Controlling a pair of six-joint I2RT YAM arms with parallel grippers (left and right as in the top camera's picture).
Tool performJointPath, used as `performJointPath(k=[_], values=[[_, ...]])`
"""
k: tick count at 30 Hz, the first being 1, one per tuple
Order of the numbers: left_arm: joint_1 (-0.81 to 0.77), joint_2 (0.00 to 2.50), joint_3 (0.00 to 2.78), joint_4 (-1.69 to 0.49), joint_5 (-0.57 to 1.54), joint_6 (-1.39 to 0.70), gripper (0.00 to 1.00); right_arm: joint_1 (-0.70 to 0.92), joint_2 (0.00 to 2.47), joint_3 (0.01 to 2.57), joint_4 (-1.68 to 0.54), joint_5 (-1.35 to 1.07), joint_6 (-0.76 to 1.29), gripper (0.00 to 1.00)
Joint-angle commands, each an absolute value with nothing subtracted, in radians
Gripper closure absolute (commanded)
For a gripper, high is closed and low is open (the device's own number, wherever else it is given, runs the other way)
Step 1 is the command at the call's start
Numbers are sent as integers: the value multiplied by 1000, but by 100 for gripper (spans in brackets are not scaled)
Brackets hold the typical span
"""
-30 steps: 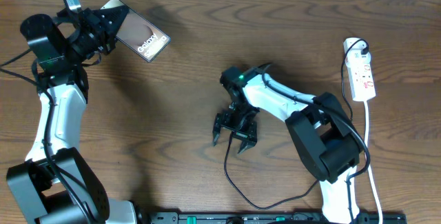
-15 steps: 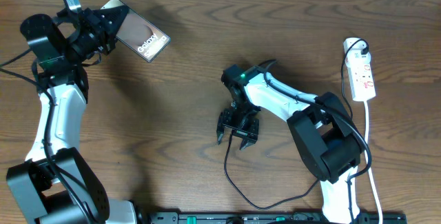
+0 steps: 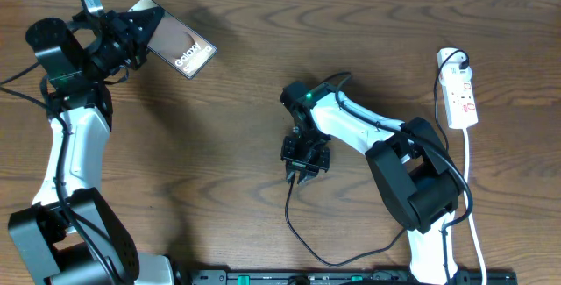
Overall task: Plug charger to phone and switch on socket
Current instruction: 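Close the right gripper on the cable near the USB-C plug, then lift the cable plug with the right gripper, pointing it upward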
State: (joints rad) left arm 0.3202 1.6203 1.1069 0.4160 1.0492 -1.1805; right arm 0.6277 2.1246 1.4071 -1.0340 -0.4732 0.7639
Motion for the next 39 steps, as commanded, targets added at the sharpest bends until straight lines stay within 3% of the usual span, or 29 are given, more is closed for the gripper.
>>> performJointPath(k=[1, 7, 13, 21, 23, 32, 39], values=[[322, 1601, 1130, 428, 1074, -1179, 93, 636, 2145, 1406, -1013, -378, 747, 78], [322, 1601, 1130, 428, 1078, -1179, 93, 638, 2145, 1406, -1013, -376, 751, 83], [322, 1601, 1130, 428, 1086, -1179, 93, 639, 2145, 1406, -1014, -376, 751, 99], [323, 1601, 1130, 428, 1090, -1179, 93, 632, 2145, 1412, -1021, -398, 727, 99], [323, 1601, 1130, 429, 1089, -1179, 93, 622, 2145, 1426, -1019, -440, 684, 99], [323, 1601, 1130, 429, 1090, -1179, 93, 485, 2144, 1638, -959, -909, 102, 99], [323, 1601, 1130, 429, 1095, -1113, 93, 397, 2144, 1644, -740, -1134, -15, 99]])
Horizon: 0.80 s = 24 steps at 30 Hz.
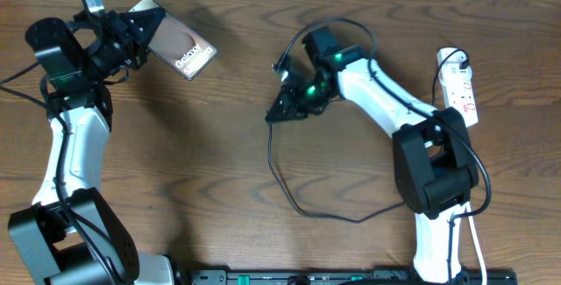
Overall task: Plug charger to phone and switch on socket
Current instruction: 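Lift the cable plug with the right gripper, pointing it upward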
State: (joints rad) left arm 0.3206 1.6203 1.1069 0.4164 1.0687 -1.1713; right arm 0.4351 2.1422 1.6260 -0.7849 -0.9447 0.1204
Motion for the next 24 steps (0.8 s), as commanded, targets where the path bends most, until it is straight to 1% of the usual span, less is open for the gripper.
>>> performJointPath(k=[1, 5, 8, 10, 14, 19, 24], values=[[323, 1601, 1130, 429, 1102, -1095, 92, 384, 2144, 1644, -713, -1204, -64, 99], [322, 1601, 1130, 467, 1153, -1027, 93, 355, 2144, 1644, -635, -1430, -236, 99], [322, 1601, 1130, 546, 1227, -991, 93, 347, 2144, 1644, -521, -1562, -262, 99], [322, 1601, 1130, 618, 1281, -983, 93, 352, 2144, 1644, -459, -1562, -236, 99], [319, 1601, 1130, 755, 1359, -984, 92, 377, 2144, 1644, -410, -1562, -233, 99], [304, 1601, 1130, 773, 1358, -984, 93, 410, 2144, 1644, -379, -1545, -228, 99], [304, 1601, 1130, 773, 1358, -984, 93, 403, 2144, 1644, -387, -1303, -96, 99]])
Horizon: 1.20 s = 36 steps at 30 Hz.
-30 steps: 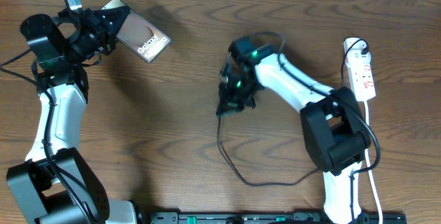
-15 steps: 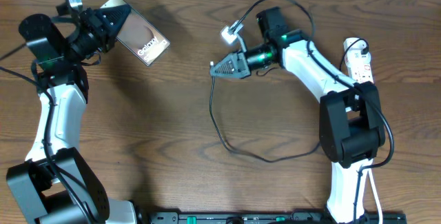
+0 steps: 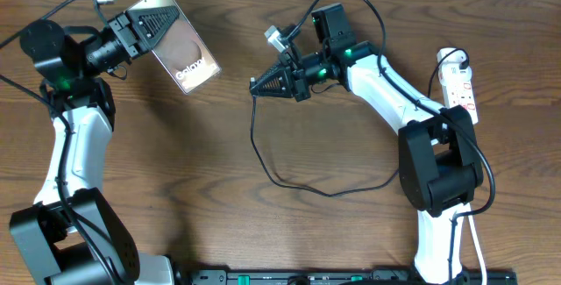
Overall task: Plug charger to phone and switch on socket
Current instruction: 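Lift the cable plug with the right gripper, pointing it upward, then move the plug left toward the bottom of the held phone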
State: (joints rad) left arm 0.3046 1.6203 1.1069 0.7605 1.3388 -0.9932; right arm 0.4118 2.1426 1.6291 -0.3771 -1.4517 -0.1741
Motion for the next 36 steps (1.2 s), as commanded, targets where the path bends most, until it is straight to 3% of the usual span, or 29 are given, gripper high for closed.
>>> performJointPath(k=[1, 4, 8, 15, 20, 36], values=[[304, 1601, 1130, 773, 1358, -984, 92, 400, 2144, 1644, -392, -1276, -96, 99], [304, 1601, 1130, 773, 1358, -984, 92, 390, 2144, 1644, -355, -1138, -80, 99], [304, 1601, 1130, 773, 1358, -984, 93, 387, 2144, 1644, -323, -800, 102, 99], [304, 1601, 1130, 773, 1358, -983, 93, 388, 2144, 1644, -494, -145, 328, 99], [304, 1601, 1130, 773, 1358, -983, 93, 407, 2153, 1638, -482, 152, 361, 99], [304, 1601, 1130, 772, 1358, -983, 93, 407, 2339, 1638, -312, 212, 434, 98]])
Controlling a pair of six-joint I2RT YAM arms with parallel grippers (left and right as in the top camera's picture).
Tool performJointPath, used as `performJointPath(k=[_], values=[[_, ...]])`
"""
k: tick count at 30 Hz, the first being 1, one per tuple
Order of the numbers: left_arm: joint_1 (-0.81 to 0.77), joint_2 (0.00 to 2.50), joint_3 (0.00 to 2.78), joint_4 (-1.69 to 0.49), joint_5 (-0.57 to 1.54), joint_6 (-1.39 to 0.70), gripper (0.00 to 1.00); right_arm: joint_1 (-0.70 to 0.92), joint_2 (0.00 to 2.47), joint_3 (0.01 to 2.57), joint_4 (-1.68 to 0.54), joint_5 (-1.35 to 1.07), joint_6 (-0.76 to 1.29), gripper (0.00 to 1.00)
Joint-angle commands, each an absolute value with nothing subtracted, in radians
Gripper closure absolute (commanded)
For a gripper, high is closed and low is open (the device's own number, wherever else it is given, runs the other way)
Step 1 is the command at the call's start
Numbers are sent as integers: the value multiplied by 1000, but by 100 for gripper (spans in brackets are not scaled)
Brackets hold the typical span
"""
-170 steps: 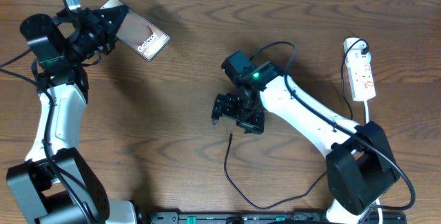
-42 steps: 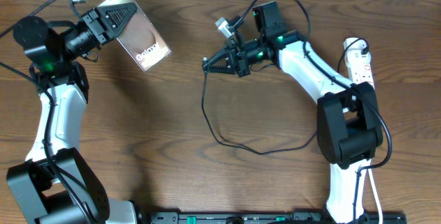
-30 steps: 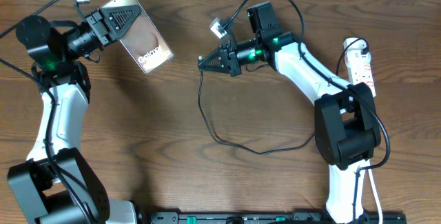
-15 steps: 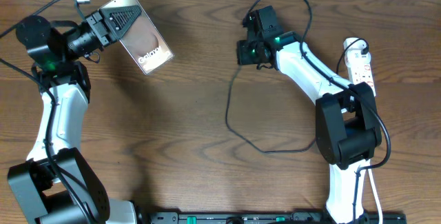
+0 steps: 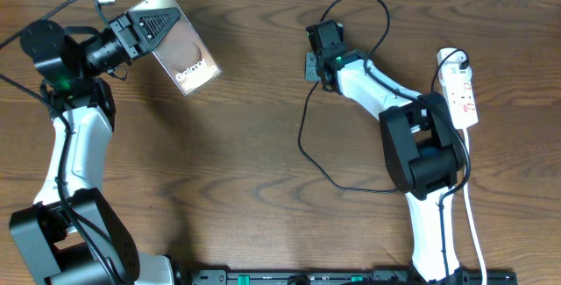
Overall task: Plug charger to phone and switch on socket
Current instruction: 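Move the plug left toward the bottom of the held phone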
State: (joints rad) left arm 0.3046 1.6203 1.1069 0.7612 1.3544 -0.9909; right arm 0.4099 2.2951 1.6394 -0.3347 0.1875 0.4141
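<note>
My left gripper (image 5: 147, 29) is shut on the top end of the phone (image 5: 182, 55). It holds the tan phone, marked "Galaxy", tilted above the far left of the table. My right gripper (image 5: 313, 64) hangs at the back centre, pointing steeply down, well to the right of the phone. The black charger cable (image 5: 302, 140) drops from its fingers, so it looks shut on the cable's plug end, which is hidden. The white socket strip (image 5: 459, 90) lies at the right edge with a plug (image 5: 452, 58) in its far end.
The cable loops over the wooden table (image 5: 219, 171) toward the right arm's base (image 5: 429, 167). A white lead (image 5: 473, 206) runs from the strip to the front edge. The black rail (image 5: 333, 276) lines the front.
My right gripper has drawn back to the right from where it pointed left at the phone, and now points down. The cable loop has shifted right with it. The left arm and phone have not moved.
First my right gripper was low at mid-table on the cable end, with the phone held at far left. Then it held the cable farther back. Then the phone sat slightly further right and the right gripper pointed at it. Now that gripper is back right.
</note>
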Motion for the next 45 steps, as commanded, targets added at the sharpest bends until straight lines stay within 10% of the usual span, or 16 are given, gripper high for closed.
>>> performJointPath(k=[1, 12, 26, 45], values=[[304, 1601, 1130, 772, 1358, -984, 93, 406, 2342, 1638, -302, 211, 434, 98], [304, 1601, 1130, 772, 1362, -983, 93, 401, 2345, 1639, -314, 26, 429, 99], [304, 1601, 1130, 773, 1362, -961, 93, 303, 2328, 1643, -68, -1454, 42, 99], [301, 1601, 1130, 772, 1299, -960, 93, 429, 2328, 1643, 329, -1562, 371, 99]])
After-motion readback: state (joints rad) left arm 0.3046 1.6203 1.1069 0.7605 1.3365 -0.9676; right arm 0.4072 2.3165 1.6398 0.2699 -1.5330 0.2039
